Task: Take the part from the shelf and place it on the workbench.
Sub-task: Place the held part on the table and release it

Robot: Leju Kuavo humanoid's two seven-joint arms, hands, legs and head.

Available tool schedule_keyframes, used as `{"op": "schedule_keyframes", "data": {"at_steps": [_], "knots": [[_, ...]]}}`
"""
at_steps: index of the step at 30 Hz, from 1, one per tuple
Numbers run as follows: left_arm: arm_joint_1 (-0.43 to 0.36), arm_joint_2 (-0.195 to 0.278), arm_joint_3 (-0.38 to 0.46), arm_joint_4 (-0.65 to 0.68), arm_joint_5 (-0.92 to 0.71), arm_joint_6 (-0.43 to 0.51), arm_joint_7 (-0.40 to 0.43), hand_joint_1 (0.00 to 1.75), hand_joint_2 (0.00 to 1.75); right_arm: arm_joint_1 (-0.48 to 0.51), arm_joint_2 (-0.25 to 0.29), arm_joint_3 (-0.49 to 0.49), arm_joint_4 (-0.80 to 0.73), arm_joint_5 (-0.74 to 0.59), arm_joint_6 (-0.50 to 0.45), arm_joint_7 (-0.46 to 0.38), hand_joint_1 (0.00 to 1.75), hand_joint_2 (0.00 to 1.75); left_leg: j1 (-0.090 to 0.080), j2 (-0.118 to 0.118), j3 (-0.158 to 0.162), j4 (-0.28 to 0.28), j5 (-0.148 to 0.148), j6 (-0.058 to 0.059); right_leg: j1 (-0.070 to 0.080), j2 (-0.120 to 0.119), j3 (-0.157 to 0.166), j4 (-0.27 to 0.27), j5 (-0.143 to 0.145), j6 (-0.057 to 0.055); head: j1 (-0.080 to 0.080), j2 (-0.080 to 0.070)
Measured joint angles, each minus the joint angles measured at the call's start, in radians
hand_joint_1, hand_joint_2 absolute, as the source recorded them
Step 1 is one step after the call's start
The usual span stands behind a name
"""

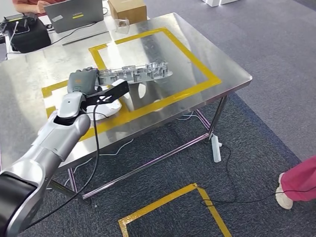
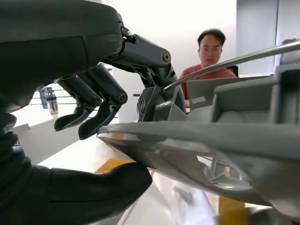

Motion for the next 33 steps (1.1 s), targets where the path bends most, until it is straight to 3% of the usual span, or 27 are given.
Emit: {"op": "schedule_keyframes", "data": {"at_steps": [6, 19, 33], "knots": [[0.054, 0.031, 0.059, -0.023, 0.029, 0.002, -0.083, 1.75, 1.75, -0.001, 0.0, 0.0, 0.0, 0.007, 0.012, 0.0, 0.0, 0.0, 0.0, -0.001, 0.0, 0.0, 0.0, 0.0, 0.001, -0.001, 0.0, 0.0, 0.0, 0.0, 0.0, 0.0], [0.067, 0.062, 0.043, -0.037, -0.191, 0.031, -0.013, 1.75, 1.75, -0.008, 0.002, 0.0, 0.0, 0.01, 0.013, 0.0, 0.0, 0.0, 0.0, -0.001, -0.001, 0.0, 0.0, 0.0, 0.0, -0.001, 0.0, -0.002, 0.001, 0.001, 0.0, 0.0], [0.074, 0.071, 0.024, -0.038, -0.23, 0.074, -0.054, 1.75, 1.75, -0.012, 0.002, 0.0, 0.0, 0.008, 0.017, 0.0, 0.0, 0.0, 0.0, -0.001, -0.001, 0.0, 0.0, 0.0, 0.0, -0.001, 0.0, -0.002, 0.001, 0.001, 0.0, 0.0]]}}
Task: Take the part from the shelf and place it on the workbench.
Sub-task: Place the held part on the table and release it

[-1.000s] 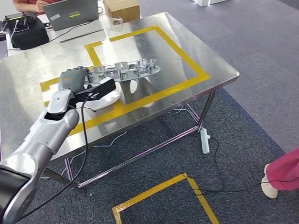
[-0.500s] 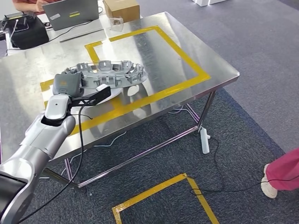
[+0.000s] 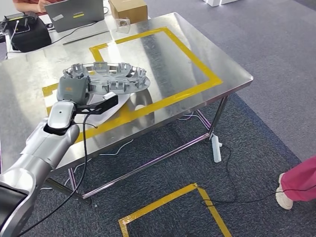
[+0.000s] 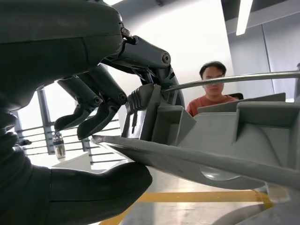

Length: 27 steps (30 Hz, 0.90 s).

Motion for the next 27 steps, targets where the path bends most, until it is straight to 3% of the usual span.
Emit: {"op": "schedule_keyframes", "data": {"at_steps": [11, 27], "knots": [[0.019, 0.013, -0.02, -0.014, -0.028, 0.064, -0.043, 1.75, 1.75, -0.001, 0.0, 0.0, 0.0, 0.002, 0.004, 0.0, 0.0, 0.0, 0.0, 0.0, 0.0, 0.0, 0.0, 0.0, 0.0, 0.0, 0.0, 0.0, 0.0, 0.0, 0.0, 0.0], [0.032, 0.048, -0.07, -0.025, -0.15, 0.143, -0.04, 1.75, 1.75, -0.002, 0.0, 0.002, 0.0, 0.017, 0.004, 0.0, 0.0, 0.0, 0.0, 0.0, 0.0, 0.0, 0.0, 0.0, 0.0, 0.0, 0.0, 0.0, 0.0, 0.0, 0.0, 0.0]]}}
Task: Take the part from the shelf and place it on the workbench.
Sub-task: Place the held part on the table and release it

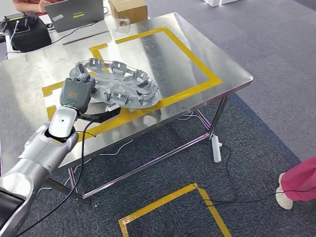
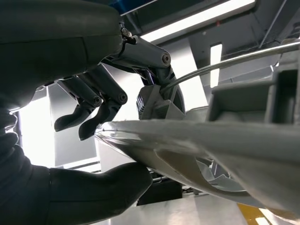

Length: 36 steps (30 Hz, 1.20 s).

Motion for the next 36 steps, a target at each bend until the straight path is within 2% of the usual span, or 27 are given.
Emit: {"op": "schedule_keyframes", "data": {"at_steps": [8, 12, 15, 19, 36], "knots": [[0.0, 0.012, -0.022, 0.0, -0.023, 0.019, 0.011, 1.75, 1.75, -0.001, 0.0, 0.003, 0.0, 0.0, -0.001, 0.0, 0.0, 0.0, 0.0, 0.0, 0.0, 0.0, 0.0, 0.0, 0.0, 0.0, 0.0, 0.0, 0.0, 0.0, 0.0, 0.0], [0.0, 0.016, -0.025, 0.0, -0.042, 0.037, 0.026, 0.0, 1.75, -0.001, 0.0, 0.003, 0.0, 0.0, -0.002, 0.0, 0.0, 0.0, 0.0, 0.0, 0.0, 0.0, 0.0, 0.0, 0.0, 0.0, 0.0, 0.0, 0.0, 0.0, 0.0, 0.0], [-0.002, 0.02, -0.024, 0.0, -0.045, 0.047, 0.033, 0.0, 1.75, -0.002, 0.0, 0.003, 0.0, -0.001, -0.002, 0.0, 0.0, 0.0, 0.0, 0.0, 0.0, 0.0, 0.0, 0.0, 0.0, 0.0, 0.0, 0.0, 0.0, 0.0, 0.0, 0.0], [-0.002, 0.022, -0.021, 0.0, -0.039, 0.046, 0.026, 0.0, 0.0, -0.002, 0.0, 0.003, 0.0, -0.005, -0.002, 0.0, 0.0, 0.0, 0.0, 0.0, 0.0, 0.0, 0.0, 0.0, 0.0, 0.0, 0.0, 0.0, 0.0, 0.0, 0.0, 0.0], [-0.002, 0.021, -0.014, 0.0, -0.02, 0.038, 0.015, 0.0, 0.0, -0.002, 0.0, 0.003, 0.0, -0.009, -0.002, 0.0, 0.0, 0.0, 0.0, 0.0, 0.0, 0.0, 0.0, 0.0, 0.0, 0.0, 0.0, 0.0, 0.0, 0.0, 0.0, 0.0]]}}
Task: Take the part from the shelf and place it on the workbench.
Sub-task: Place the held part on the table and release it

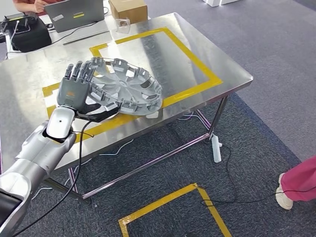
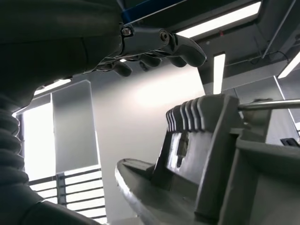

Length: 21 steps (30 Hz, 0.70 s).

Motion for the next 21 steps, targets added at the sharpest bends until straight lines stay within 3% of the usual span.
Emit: {"op": "schedule_keyframes", "data": {"at_steps": [21], "knots": [[0.007, 0.017, 0.007, -0.022, 0.019, -0.038, -0.025, 0.0, 0.0, 0.0, 0.0, 0.0, 0.0, -0.007, 0.006, 0.0, 0.0, 0.0, 0.0, 0.0, 0.0, 0.0, 0.0, 0.0, 0.0, 0.0, 0.0, 0.0, 0.0, 0.0, 0.0, 0.0]]}}
